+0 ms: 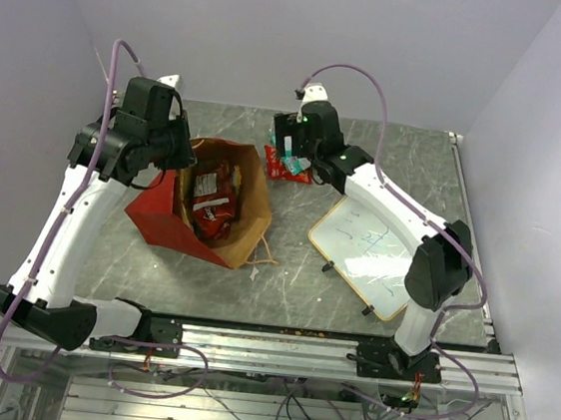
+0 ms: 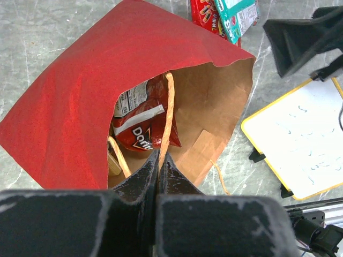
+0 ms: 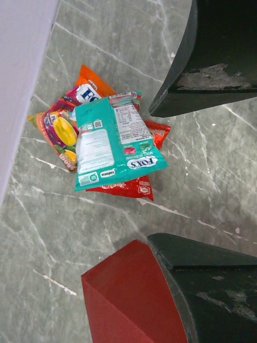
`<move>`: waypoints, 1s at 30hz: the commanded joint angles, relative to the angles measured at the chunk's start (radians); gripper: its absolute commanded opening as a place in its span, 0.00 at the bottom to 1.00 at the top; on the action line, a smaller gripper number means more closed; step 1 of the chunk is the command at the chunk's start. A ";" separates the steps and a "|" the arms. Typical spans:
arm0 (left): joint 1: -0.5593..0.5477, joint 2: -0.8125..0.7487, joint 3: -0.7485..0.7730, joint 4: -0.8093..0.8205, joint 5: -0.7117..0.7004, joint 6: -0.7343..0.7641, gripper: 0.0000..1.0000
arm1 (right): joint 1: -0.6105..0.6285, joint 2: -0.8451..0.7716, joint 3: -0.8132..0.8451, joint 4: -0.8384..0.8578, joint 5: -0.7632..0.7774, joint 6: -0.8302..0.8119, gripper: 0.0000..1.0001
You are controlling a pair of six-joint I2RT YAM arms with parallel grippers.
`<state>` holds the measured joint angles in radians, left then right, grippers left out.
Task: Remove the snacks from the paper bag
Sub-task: Take out the snack from the paper bag.
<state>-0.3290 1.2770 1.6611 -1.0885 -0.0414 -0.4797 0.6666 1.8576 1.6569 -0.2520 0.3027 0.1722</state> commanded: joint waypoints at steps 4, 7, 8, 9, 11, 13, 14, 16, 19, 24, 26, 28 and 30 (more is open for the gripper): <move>0.000 -0.018 -0.020 0.015 0.034 0.000 0.07 | -0.004 -0.164 -0.086 0.008 -0.011 0.052 0.89; 0.000 -0.016 -0.019 0.015 0.043 -0.001 0.07 | -0.004 -0.207 -0.126 0.002 -0.058 0.103 0.88; -0.001 -0.017 -0.017 0.013 0.038 -0.003 0.07 | -0.003 -0.220 -0.133 -0.004 -0.072 0.126 0.88; -0.001 -0.021 -0.017 0.013 0.033 -0.004 0.07 | -0.003 -0.233 -0.138 -0.011 -0.083 0.145 0.88; -0.001 -0.025 -0.015 0.013 0.032 -0.004 0.07 | -0.003 -0.258 -0.149 -0.026 -0.110 0.183 0.88; -0.001 -0.028 -0.012 0.009 0.031 -0.010 0.07 | -0.004 -0.287 -0.166 -0.037 -0.145 0.229 0.88; -0.001 -0.030 -0.013 0.007 0.035 -0.015 0.07 | -0.003 -0.294 -0.173 -0.039 -0.168 0.255 0.88; -0.001 -0.033 -0.020 -0.004 0.043 -0.035 0.07 | -0.003 -0.285 -0.150 -0.085 -0.217 0.328 0.87; 0.000 -0.056 -0.067 0.009 0.075 -0.045 0.07 | 0.020 -0.245 -0.063 -0.189 -0.285 0.455 0.86; 0.000 -0.059 -0.070 0.014 0.084 -0.048 0.07 | 0.144 -0.246 -0.063 -0.166 -0.279 0.513 0.86; 0.000 -0.068 -0.103 0.046 0.106 -0.048 0.07 | 0.204 -0.252 -0.106 -0.112 -0.272 0.541 0.85; 0.000 -0.068 -0.122 0.069 0.110 -0.045 0.07 | 0.264 -0.256 -0.155 -0.060 -0.262 0.573 0.85; 0.001 -0.038 -0.066 0.014 0.104 -0.037 0.07 | 0.311 -0.248 -0.189 -0.035 -0.259 0.622 0.85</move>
<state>-0.3290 1.2224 1.5585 -1.0622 0.0315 -0.5175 0.9020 1.6070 1.5318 -0.3477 0.0448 0.6861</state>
